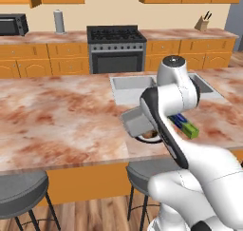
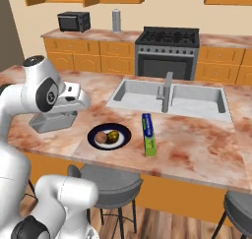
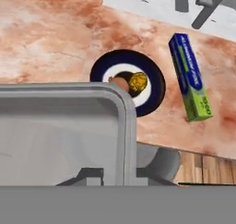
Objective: Retrieve the tupperware and aluminum foil from the cabinet and place them on the dining counter near the plate with lemon and onion to prepare for storing leftovers.
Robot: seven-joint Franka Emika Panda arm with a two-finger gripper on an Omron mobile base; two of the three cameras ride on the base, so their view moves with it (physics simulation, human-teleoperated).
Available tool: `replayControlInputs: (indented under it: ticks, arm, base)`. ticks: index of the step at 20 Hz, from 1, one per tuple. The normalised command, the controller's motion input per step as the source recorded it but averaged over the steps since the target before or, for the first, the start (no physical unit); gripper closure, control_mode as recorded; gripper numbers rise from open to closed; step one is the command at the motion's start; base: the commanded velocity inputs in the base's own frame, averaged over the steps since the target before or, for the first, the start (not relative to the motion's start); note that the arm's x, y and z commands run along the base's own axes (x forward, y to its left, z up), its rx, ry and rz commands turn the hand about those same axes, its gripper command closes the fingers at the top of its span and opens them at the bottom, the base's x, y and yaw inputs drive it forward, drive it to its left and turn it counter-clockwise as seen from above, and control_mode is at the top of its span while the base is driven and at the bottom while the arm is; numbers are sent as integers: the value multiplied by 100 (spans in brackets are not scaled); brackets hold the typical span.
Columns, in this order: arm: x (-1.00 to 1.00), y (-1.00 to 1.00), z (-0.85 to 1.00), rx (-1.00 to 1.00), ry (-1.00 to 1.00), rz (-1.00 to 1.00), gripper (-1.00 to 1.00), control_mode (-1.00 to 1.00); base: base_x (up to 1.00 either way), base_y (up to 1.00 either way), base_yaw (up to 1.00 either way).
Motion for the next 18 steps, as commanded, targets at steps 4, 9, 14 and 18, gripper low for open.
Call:
replayControlInputs:
  ticks: [4, 9, 14, 18]
  arm:
    - [64, 41, -96, 0, -11, 0, 100, -100]
    - [78, 49, -65, 0, -9, 0, 100, -100]
    - [75, 40, -36, 0, -1, 0, 100, -100]
    - [66, 34, -39, 0, 0, 0, 100, -100]
  base:
    - [0, 0, 0]
    - [0, 0, 0]
    - [0, 0, 0]
    - [0, 0, 0]
